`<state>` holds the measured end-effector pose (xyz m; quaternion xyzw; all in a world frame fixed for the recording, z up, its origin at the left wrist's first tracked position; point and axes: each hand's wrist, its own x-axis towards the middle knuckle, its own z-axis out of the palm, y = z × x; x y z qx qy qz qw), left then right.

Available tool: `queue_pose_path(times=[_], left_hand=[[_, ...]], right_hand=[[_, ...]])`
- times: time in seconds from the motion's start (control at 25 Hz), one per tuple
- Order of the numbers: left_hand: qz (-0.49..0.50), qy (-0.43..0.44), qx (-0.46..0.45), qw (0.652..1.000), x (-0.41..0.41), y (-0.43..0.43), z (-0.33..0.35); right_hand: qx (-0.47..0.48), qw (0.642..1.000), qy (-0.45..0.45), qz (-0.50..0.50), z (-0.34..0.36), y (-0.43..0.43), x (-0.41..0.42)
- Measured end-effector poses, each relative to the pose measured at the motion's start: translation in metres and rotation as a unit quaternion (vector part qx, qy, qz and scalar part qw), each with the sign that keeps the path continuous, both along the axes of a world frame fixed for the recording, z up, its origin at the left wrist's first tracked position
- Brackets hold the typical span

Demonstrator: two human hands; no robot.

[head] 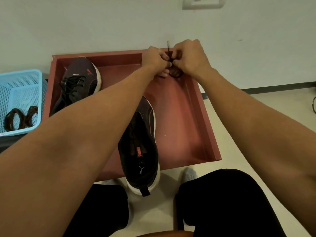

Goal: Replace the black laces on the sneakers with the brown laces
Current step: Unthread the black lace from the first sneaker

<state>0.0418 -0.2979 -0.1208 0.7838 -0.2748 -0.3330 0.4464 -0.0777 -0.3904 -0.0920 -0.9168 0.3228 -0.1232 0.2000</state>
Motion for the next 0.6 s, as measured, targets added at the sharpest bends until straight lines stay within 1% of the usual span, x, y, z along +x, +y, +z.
queue_pose_path(times=[0.08, 0.12, 0.2, 0.28, 0.44, 0.52, 0.6], left_hand=[[0.002, -0.040, 0.036, 0.999, 0.008, -0.003, -0.003], [-0.002, -0.060, 0.048, 0.997, 0.011, -0.003, -0.004], [-0.016, -0.098, 0.070, 0.993, 0.015, -0.001, -0.004], [-0.024, -0.137, 0.089, 0.986, 0.018, 0.003, -0.005], [-0.051, -0.246, 0.094, 0.963, 0.025, 0.014, -0.004], [-0.054, -0.263, 0.080, 0.960, 0.028, 0.021, -0.003], [-0.053, -0.267, 0.066, 0.960, 0.030, 0.030, 0.000]], right_hand=[[-0.072, 0.991, 0.109, 0.021, -0.004, 0.007, 0.010], [-0.104, 0.984, 0.143, 0.028, -0.006, 0.010, 0.014], [-0.150, 0.971, 0.179, 0.039, -0.012, 0.015, 0.020], [-0.170, 0.965, 0.195, 0.044, -0.015, 0.016, 0.023], [-0.151, 0.966, 0.206, 0.048, -0.009, 0.015, 0.021], [-0.140, 0.969, 0.200, 0.035, -0.001, 0.014, 0.017], [-0.106, 0.978, 0.176, 0.014, 0.003, 0.015, 0.010]])
